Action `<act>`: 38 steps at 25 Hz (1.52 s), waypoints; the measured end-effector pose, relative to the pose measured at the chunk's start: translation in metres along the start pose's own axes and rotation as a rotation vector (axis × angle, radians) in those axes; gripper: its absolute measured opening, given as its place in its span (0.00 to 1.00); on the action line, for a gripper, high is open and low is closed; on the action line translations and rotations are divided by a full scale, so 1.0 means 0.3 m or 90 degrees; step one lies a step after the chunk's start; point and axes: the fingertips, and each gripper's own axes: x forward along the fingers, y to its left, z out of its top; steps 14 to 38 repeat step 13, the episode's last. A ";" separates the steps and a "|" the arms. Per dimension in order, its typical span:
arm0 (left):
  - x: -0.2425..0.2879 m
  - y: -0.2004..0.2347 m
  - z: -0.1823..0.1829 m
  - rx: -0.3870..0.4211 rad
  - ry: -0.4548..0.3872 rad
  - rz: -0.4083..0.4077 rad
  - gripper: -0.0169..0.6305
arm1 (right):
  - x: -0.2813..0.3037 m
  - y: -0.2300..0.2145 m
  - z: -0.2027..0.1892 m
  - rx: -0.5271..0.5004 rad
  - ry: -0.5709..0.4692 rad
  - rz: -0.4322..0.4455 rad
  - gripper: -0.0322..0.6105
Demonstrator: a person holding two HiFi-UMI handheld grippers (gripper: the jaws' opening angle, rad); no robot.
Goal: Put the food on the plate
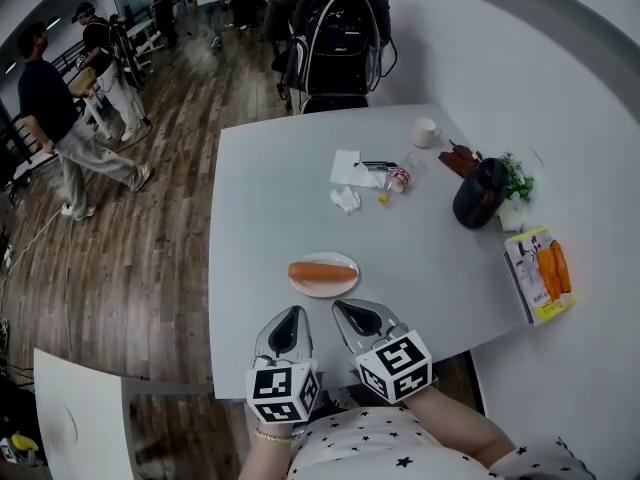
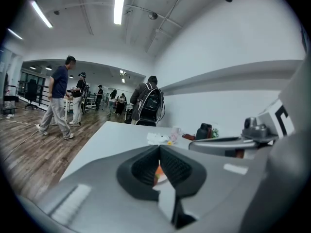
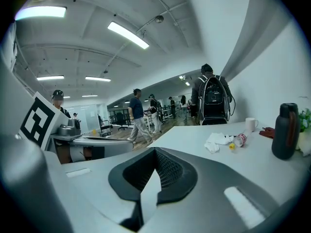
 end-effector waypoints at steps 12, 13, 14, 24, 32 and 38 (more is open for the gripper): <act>0.012 -0.025 -0.005 0.004 0.004 -0.005 0.04 | -0.017 0.003 0.000 -0.004 -0.001 0.011 0.05; 0.013 -0.027 -0.005 0.004 0.004 -0.006 0.04 | -0.017 0.003 0.000 -0.004 0.000 0.012 0.05; 0.013 -0.027 -0.005 0.004 0.004 -0.006 0.04 | -0.017 0.003 0.000 -0.004 0.000 0.012 0.05; 0.013 -0.027 -0.005 0.004 0.004 -0.006 0.04 | -0.017 0.003 0.000 -0.004 0.000 0.012 0.05; 0.013 -0.027 -0.005 0.004 0.004 -0.006 0.04 | -0.017 0.003 0.000 -0.004 0.000 0.012 0.05; 0.013 -0.027 -0.005 0.004 0.004 -0.006 0.04 | -0.017 0.003 0.000 -0.004 0.000 0.012 0.05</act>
